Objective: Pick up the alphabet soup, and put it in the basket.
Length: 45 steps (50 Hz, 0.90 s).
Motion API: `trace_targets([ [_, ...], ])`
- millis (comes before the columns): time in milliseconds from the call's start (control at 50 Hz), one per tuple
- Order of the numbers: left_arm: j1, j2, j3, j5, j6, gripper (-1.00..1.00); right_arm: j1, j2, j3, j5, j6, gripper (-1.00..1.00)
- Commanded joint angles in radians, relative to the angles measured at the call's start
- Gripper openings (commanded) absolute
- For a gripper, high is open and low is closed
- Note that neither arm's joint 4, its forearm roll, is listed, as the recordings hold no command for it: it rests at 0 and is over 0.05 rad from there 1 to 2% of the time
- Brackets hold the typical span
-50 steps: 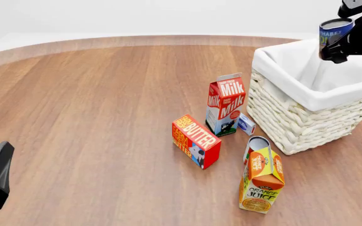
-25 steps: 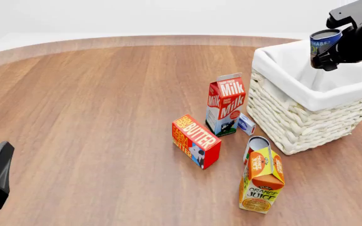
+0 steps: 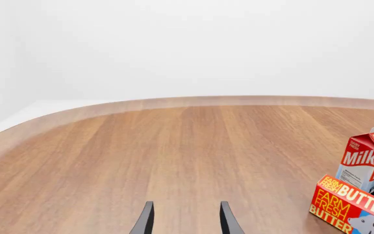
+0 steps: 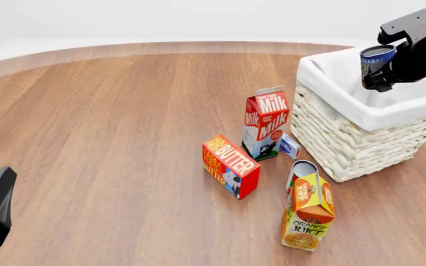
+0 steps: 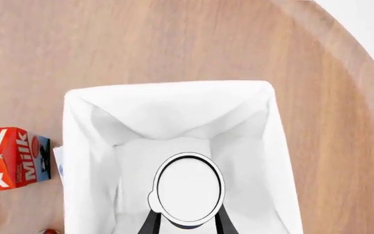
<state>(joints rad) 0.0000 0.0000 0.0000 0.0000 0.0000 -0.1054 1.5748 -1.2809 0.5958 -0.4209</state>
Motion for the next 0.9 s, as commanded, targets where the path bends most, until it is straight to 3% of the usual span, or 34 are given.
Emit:
trace_targets([
  [20,0.000,0.000,0.000,0.000,0.000,1.00,0.001,0.024,-0.005,-0.010,0.023,-1.00],
  [900,0.000,0.000,0.000,0.000,0.000,1.00,-0.003,0.126,-0.012,-0.038,0.023,-1.00],
])
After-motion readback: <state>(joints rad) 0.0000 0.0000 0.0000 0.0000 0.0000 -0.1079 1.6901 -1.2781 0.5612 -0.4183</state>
